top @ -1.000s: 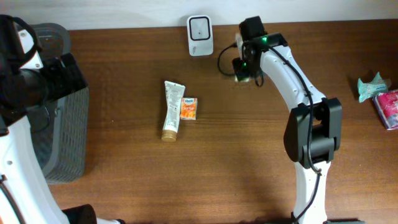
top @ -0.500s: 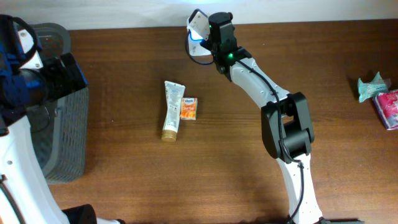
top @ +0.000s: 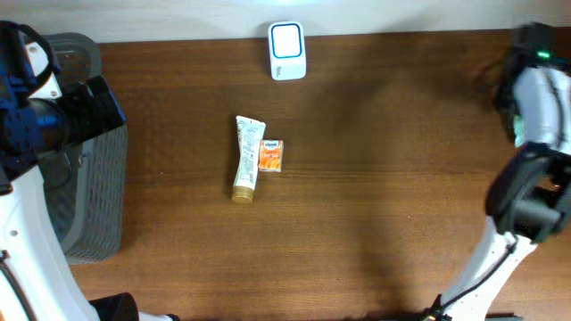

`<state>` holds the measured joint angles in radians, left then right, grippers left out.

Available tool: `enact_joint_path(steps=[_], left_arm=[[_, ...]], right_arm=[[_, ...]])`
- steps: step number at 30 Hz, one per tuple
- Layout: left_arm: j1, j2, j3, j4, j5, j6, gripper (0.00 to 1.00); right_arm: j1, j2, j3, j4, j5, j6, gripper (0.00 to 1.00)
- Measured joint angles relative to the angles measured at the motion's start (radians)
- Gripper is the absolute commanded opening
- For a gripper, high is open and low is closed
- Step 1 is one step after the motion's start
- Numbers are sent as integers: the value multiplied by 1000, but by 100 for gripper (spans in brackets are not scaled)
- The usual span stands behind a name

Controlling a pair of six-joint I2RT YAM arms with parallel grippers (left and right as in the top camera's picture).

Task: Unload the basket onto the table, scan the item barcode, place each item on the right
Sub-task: 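Carry the small Kleenex pack right and release it near the others, then reach the right gripper to the orange Kleenex pack and grasp it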

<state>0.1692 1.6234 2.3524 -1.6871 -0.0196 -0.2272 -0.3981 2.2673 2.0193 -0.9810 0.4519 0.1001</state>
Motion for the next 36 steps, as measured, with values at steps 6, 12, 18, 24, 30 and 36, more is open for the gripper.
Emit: enact_joint_path(steps=[6, 12, 18, 24, 30, 36], left_arm=[[0, 0, 0, 0, 0, 0, 99], [0, 0, 0, 0, 0, 0, 99], [0, 0, 0, 0, 0, 0, 99], [0, 0, 0, 0, 0, 0, 99], [0, 0, 0, 0, 0, 0, 99], [0, 0, 0, 0, 0, 0, 99]], right_arm=[[-203, 0, -2, -44, -297, 63, 4], [-204, 0, -10, -52, -319, 76, 75], [-90, 0, -13, -187, -1065, 11, 87], [329, 0, -14, -305, -1123, -75, 76], [774, 21, -16, -143, -1026, 15, 66], [885, 25, -17, -94, -792, 296, 57]])
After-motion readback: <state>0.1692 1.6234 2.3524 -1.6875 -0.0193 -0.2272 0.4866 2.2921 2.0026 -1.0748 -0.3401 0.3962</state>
